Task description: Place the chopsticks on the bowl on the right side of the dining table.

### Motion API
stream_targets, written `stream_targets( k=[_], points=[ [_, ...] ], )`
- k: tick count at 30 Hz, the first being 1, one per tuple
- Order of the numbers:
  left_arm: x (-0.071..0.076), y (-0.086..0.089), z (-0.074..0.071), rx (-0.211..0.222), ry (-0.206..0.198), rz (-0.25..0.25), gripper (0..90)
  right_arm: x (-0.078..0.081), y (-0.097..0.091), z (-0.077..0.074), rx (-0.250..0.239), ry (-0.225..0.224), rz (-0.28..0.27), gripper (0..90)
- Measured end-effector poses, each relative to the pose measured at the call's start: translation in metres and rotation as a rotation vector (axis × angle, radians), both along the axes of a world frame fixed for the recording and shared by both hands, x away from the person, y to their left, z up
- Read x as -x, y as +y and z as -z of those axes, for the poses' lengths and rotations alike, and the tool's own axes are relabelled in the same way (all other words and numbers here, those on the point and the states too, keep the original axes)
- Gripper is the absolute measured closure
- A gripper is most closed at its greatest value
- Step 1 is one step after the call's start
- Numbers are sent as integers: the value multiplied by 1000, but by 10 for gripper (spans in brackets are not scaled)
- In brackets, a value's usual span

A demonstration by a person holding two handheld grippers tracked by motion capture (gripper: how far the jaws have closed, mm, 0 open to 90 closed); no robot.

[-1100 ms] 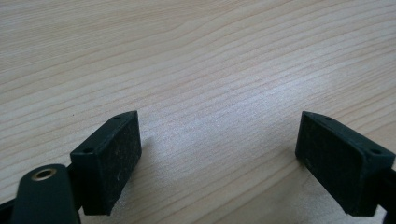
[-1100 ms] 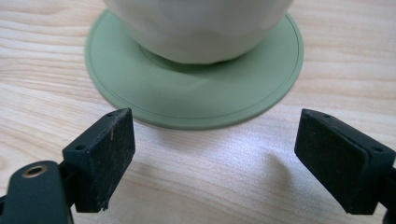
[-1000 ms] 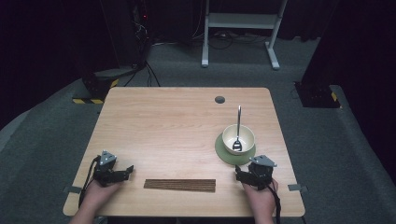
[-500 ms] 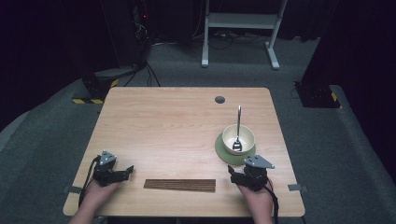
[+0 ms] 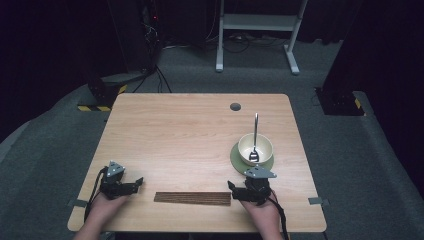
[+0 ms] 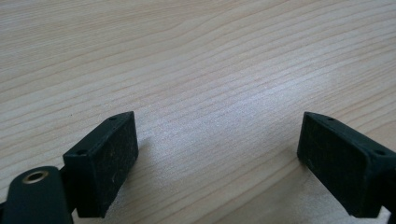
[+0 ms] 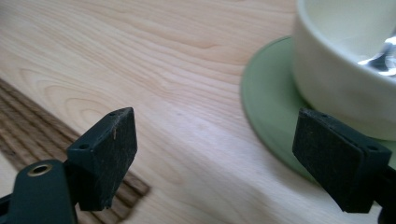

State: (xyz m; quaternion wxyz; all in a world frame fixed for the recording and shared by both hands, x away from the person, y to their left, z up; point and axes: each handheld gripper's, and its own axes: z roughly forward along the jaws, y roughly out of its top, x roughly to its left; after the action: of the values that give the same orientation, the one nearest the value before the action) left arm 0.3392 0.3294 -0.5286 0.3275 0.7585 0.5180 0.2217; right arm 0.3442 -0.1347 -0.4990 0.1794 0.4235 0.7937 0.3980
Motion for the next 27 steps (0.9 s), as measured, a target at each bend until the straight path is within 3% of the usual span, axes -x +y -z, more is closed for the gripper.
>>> stream_targets(
  k=[5, 14, 21, 27],
  points=[
    [0, 0, 0, 0, 0, 1, 122, 1, 12, 1, -6, 24, -35, 136],
    [0, 0, 0, 0, 0, 1, 122, -13, 37, -11, -43, 14, -61, 169],
    [0, 0, 0, 0, 0, 0, 122, -27, 54, -13, -47, 20, -85, 265],
    [0, -1, 0, -3, -1, -10, 122, -21, 53, -8, -34, 33, -138, 366]
  ],
)
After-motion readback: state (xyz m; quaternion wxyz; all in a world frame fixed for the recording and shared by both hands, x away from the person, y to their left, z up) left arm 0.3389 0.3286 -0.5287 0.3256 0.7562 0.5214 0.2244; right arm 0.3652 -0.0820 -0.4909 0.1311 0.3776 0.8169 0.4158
